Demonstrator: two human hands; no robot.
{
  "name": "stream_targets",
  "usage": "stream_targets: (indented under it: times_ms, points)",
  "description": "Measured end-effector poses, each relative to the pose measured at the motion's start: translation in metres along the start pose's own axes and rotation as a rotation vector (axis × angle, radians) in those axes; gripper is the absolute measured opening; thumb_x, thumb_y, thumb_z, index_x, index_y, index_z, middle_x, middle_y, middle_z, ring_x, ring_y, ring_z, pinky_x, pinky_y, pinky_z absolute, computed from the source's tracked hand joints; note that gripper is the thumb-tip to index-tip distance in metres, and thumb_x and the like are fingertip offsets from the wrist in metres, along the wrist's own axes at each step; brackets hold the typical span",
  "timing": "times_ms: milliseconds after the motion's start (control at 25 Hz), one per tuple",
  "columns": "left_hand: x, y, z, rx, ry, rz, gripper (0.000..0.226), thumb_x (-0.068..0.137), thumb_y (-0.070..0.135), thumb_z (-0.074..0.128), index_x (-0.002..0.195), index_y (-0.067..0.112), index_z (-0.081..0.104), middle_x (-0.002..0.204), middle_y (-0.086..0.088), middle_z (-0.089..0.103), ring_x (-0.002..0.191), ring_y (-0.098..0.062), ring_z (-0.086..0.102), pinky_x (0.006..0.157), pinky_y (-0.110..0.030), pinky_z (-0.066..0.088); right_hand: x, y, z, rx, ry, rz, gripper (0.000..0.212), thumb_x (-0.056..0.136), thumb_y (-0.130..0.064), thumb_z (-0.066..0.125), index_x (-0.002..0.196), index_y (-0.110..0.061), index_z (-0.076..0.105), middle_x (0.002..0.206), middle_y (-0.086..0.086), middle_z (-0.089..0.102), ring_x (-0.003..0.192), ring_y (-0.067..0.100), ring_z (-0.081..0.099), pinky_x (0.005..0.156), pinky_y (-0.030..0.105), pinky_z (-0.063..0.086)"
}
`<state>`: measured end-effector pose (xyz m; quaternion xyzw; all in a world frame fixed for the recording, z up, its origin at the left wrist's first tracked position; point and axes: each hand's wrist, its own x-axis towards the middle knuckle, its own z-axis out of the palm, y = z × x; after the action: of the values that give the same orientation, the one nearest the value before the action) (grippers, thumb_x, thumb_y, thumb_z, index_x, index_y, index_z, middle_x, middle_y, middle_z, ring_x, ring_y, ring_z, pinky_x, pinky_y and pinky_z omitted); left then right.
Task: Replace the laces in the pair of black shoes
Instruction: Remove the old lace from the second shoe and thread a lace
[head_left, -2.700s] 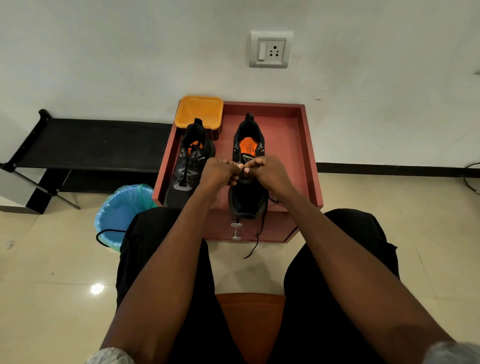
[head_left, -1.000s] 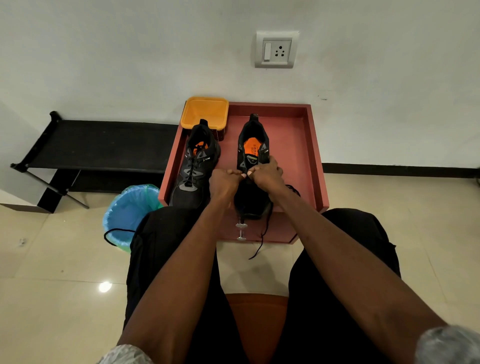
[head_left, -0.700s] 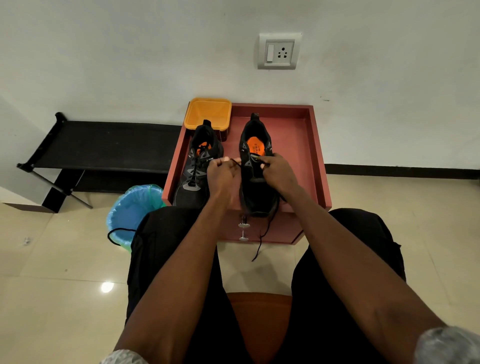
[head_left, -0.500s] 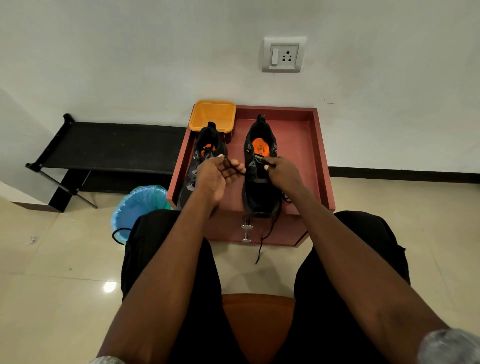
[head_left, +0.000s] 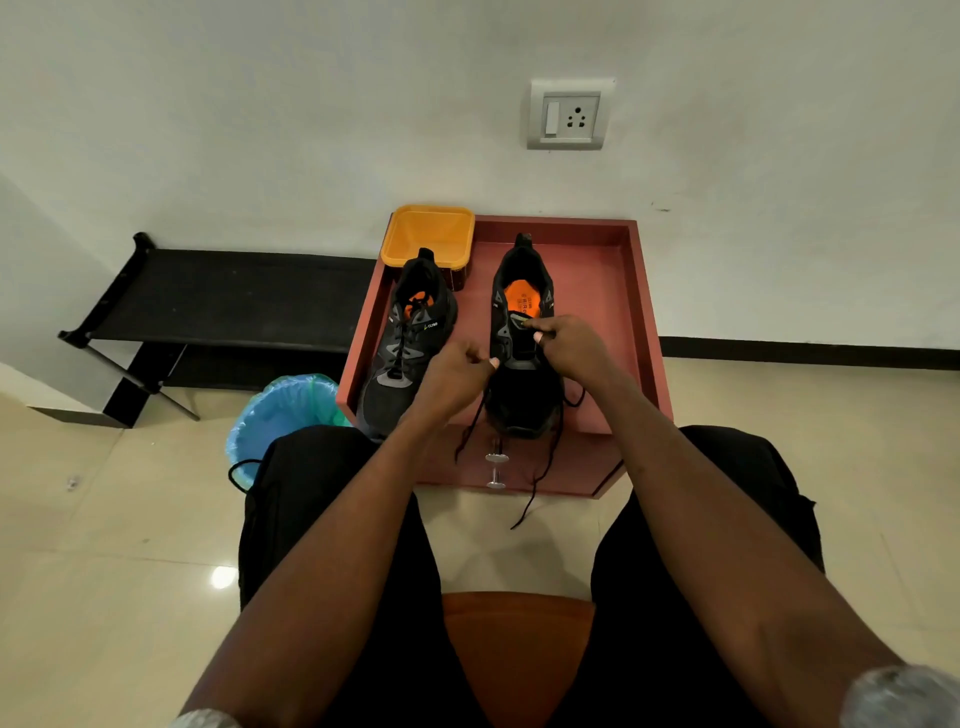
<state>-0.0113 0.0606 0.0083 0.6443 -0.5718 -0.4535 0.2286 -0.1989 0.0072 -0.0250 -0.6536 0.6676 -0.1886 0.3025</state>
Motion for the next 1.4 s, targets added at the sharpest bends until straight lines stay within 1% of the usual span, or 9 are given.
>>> stream_targets:
  times_ms: [80,320,440,560,640,760,920,1200,1400]
  points:
    - [0.012,-0.004,0.011,0.145,0.113,0.048,0.02,0.096,0.029,0.06,0.09,0.01,0.054,0.081,-0.003,0.058,0.071,-0.017,0.052,0.065,-0.033,0.044,0.0,0.0,0.0,-0.017,0.009,-0.009,0.034,0.098,-0.014,0.052,0.128,-0.022,0.067,0.117,0.013,0.068,0.085,0.03,0.064,0.07,0.038,0.05]
    - [0.017,-0.004,0.024,0.289,-0.002,0.047,0.02,0.097,0.018,0.056,0.078,0.014,0.05,0.08,-0.005,0.057,0.077,-0.022,0.052,0.066,-0.031,0.041,0.002,0.006,0.003,0.021,0.045,0.001,0.031,0.097,-0.016,0.055,0.123,-0.023,0.07,0.117,0.009,0.069,0.082,0.021,0.064,0.068,0.035,0.053]
    - [0.006,0.003,0.008,0.414,-0.361,0.069,0.011,0.095,0.014,0.061,0.084,0.012,0.059,0.083,-0.002,0.059,0.077,-0.016,0.054,0.064,-0.025,0.042,0.002,0.006,0.004,0.041,0.058,0.003,0.029,0.098,-0.019,0.056,0.121,-0.024,0.071,0.104,0.004,0.073,0.062,0.011,0.056,0.052,0.023,0.04]
    - [-0.018,-0.001,0.004,0.772,-0.962,-0.116,0.003,0.094,0.011,0.062,0.093,0.012,0.065,0.089,-0.003,0.064,0.072,-0.008,0.056,0.066,-0.02,0.045,0.003,0.006,0.004,0.067,0.064,0.006,0.028,0.097,-0.019,0.058,0.121,-0.024,0.072,0.113,0.003,0.072,0.077,0.015,0.063,0.063,0.027,0.05]
    - [-0.022,-0.013,0.005,0.927,-1.089,-0.324,0.01,0.094,0.02,0.065,0.101,0.012,0.067,0.089,0.0,0.065,0.076,-0.009,0.06,0.073,-0.022,0.048,0.003,0.005,0.004,0.083,0.06,0.009,0.028,0.096,-0.017,0.059,0.12,-0.022,0.072,0.117,0.003,0.071,0.089,0.017,0.065,0.075,0.031,0.053]
    - [-0.003,-0.019,-0.004,0.915,-0.692,-0.19,0.024,0.091,0.035,0.068,0.099,0.012,0.065,0.092,-0.002,0.064,0.083,-0.016,0.058,0.08,-0.031,0.049,0.004,0.004,0.006,0.095,0.061,0.011,0.028,0.095,-0.016,0.059,0.119,-0.022,0.073,0.121,0.003,0.07,0.095,0.018,0.065,0.08,0.033,0.054]
    - [0.014,-0.005,0.009,0.27,0.026,0.029,0.027,0.094,0.033,0.063,0.081,0.014,0.048,0.075,-0.001,0.053,0.071,-0.018,0.05,0.06,-0.029,0.038,0.003,0.003,0.007,0.101,0.066,0.004,0.028,0.095,-0.015,0.058,0.117,-0.021,0.074,0.116,0.004,0.072,0.087,0.019,0.067,0.072,0.033,0.056]
    - [0.025,0.003,0.032,0.187,0.01,-0.038,0.017,0.1,0.016,0.05,0.093,0.004,0.059,0.083,-0.01,0.058,0.077,-0.023,0.054,0.062,-0.03,0.038,0.001,0.003,0.006,0.07,0.074,0.019,0.029,0.093,-0.018,0.058,0.116,-0.025,0.074,0.116,0.001,0.073,0.087,0.017,0.066,0.073,0.032,0.055]
    - [0.013,0.011,-0.001,0.249,-0.366,-0.133,0.009,0.1,0.01,0.051,0.094,0.005,0.056,0.087,-0.012,0.055,0.074,-0.019,0.051,0.066,-0.029,0.043,0.002,0.003,0.007,0.042,0.084,0.028,0.028,0.093,-0.021,0.058,0.115,-0.028,0.074,0.113,0.0,0.073,0.079,0.017,0.064,0.061,0.026,0.045]
